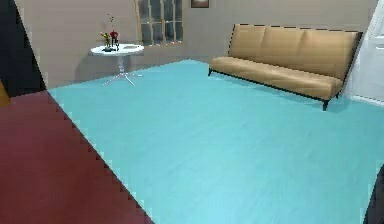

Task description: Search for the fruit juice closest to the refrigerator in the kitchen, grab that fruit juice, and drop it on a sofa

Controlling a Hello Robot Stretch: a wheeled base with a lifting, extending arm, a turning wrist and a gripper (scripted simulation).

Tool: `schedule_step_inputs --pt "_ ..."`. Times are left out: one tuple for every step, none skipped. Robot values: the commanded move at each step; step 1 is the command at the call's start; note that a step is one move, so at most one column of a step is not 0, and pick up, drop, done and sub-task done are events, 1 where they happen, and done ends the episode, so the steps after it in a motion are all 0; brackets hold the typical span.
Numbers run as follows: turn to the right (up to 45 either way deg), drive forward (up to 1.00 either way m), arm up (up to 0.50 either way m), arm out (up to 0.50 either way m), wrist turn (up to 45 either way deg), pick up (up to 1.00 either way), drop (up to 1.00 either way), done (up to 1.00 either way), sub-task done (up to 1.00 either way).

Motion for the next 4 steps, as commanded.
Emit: schedule_step_inputs --pt "-39.0 0.0 0.0 0.0 0.0 0.0 0.0 0.0 0.0" --pt "0.0 1.0 0.0 0.0 0.0 0.0 0.0 0.0 0.0" --pt "-6.0 0.0 0.0 0.0 0.0 0.0 0.0 0.0 0.0" --pt "0.0 0.4 0.0 0.0 0.0 0.0 0.0 0.0 0.0"
